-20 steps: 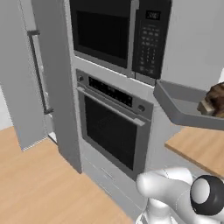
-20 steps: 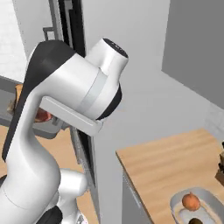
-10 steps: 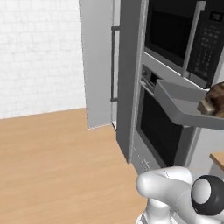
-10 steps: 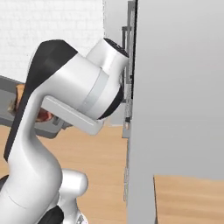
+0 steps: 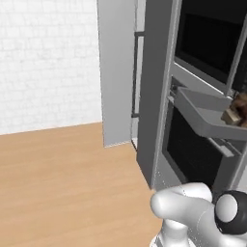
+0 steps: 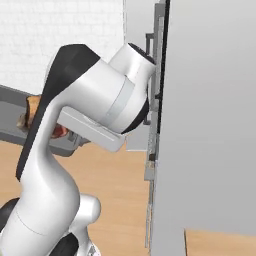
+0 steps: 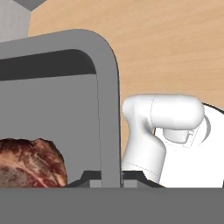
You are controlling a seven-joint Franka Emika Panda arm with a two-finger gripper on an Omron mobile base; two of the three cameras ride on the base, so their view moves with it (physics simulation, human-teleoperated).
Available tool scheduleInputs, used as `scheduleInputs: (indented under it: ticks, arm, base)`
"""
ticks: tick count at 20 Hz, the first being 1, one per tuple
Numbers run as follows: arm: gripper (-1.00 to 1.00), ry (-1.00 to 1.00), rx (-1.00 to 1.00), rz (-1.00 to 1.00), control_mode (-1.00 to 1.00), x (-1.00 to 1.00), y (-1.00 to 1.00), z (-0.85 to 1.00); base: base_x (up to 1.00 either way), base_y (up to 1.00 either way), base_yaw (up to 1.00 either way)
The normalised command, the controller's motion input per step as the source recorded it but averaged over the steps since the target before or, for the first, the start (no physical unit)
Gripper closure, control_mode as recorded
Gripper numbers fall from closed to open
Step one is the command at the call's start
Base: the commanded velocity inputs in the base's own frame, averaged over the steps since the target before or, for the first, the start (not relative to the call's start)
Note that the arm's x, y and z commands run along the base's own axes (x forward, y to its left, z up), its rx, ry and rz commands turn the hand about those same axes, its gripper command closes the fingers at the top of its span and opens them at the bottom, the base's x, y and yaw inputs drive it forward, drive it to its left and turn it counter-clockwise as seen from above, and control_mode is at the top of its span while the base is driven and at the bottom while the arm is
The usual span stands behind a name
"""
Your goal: Take the meat container that has the steak and place it on the second highest rack of the freezer. Then take the vegetable container that has the mushroom and onion and place it on the highest rack of the freezer.
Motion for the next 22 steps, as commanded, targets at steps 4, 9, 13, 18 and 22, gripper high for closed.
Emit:
scheduleInputs:
  ticks: [4, 9, 13, 18, 22]
  arm:
    - [1.00, 0.00, 0.00, 0.00, 1.00, 0.00, 0.00, 0.00]
    - [1.00, 0.00, 0.00, 0.00, 1.00, 0.00, 0.00, 0.00]
    - [1.00, 0.00, 0.00, 0.00, 1.00, 0.00, 0.00, 0.00]
    - [1.00, 0.00, 0.00, 0.00, 1.00, 0.00, 0.00, 0.00]
    - [1.00, 0.00, 0.00, 0.00, 1.00, 0.00, 0.00, 0.00]
  base:
    - [0.44, 0.95, 0.00]
    - [0.58, 0.77, 0.00]
    - [0.78, 0.29, -0.11]
    - [0.86, 0.43, -0.23]
    - [0.72, 0.59, -0.24]
